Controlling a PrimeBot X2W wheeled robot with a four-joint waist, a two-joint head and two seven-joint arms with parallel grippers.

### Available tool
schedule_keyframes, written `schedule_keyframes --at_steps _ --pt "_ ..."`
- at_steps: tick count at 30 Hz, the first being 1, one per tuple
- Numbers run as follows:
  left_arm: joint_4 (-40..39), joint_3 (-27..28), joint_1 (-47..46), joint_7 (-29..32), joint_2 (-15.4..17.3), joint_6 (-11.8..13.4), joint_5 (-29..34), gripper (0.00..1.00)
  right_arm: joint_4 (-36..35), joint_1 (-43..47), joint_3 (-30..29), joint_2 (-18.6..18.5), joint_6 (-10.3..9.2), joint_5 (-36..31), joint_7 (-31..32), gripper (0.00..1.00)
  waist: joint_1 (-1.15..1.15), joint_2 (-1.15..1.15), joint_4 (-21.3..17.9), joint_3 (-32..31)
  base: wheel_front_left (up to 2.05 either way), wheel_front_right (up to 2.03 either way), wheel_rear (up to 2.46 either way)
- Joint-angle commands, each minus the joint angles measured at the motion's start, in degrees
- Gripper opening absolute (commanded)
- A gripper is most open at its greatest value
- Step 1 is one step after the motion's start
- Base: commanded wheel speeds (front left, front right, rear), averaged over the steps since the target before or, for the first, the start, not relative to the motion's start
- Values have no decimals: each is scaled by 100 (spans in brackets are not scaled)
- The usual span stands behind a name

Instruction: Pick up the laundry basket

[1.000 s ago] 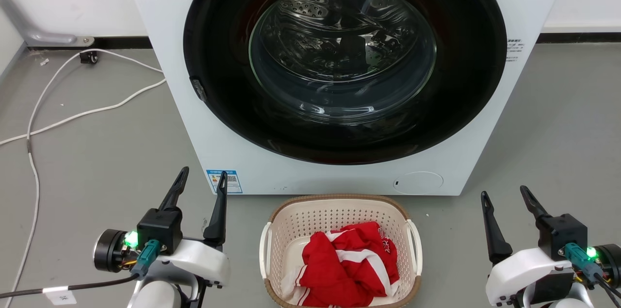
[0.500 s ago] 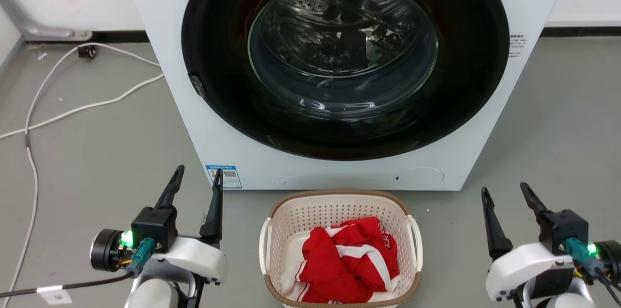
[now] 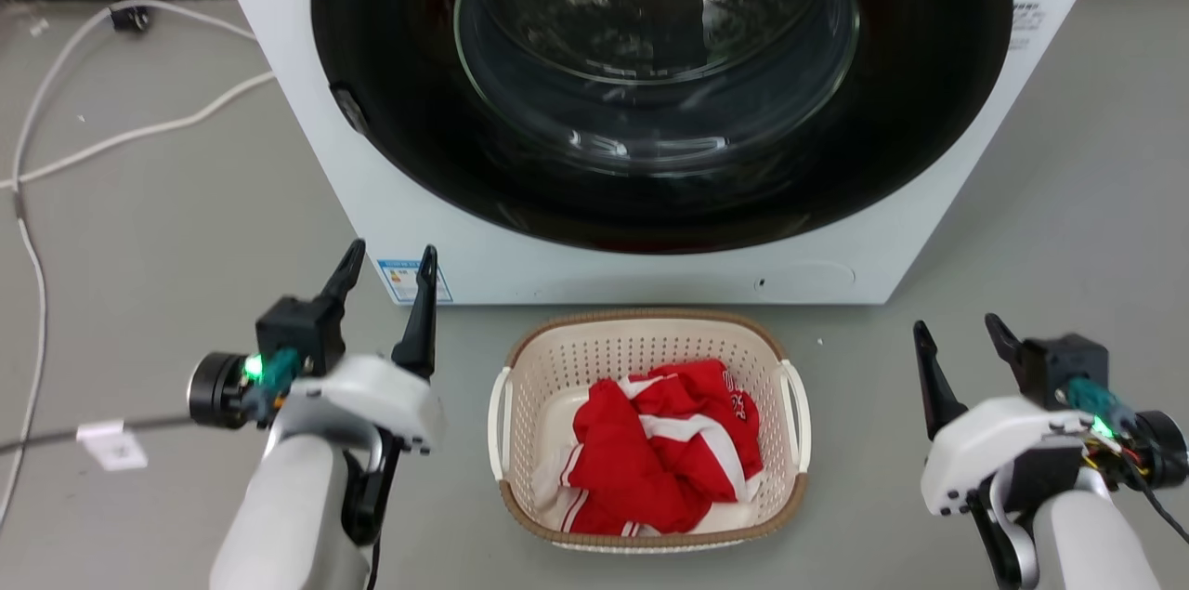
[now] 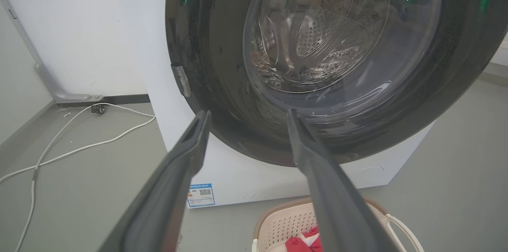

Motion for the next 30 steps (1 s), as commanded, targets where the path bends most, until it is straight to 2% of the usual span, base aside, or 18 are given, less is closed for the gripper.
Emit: schedule_keyframes --at_steps 1,7,17,22,30 --pt "232 -10 -269 86 14 -52 -81 100 203 -243 18 19 -4 99 90 100 0 0 -32 209 0 0 0" --pt "909 -89 -885 269 21 -169 -270 100 832 -808 80 16 -4 166 320 100 0 0 -47 583 0 0 0" --pt "2488 -356 -2230 793 -27 -290 -817 100 2246 -2010 285 17 -4 397 939 100 0 0 -30 1405 0 0 0" --pt "3096 -728 -2751 1276 -2 -292 -1307 100 2981 -2624 479 15 -4 621 1249 100 0 0 -82 1829 0 0 0" --pt "3640 -1335 -3313 2011 169 -292 -2061 100 4034 -3515 846 14 -4 884 1540 100 0 0 -175 2412 0 0 0"
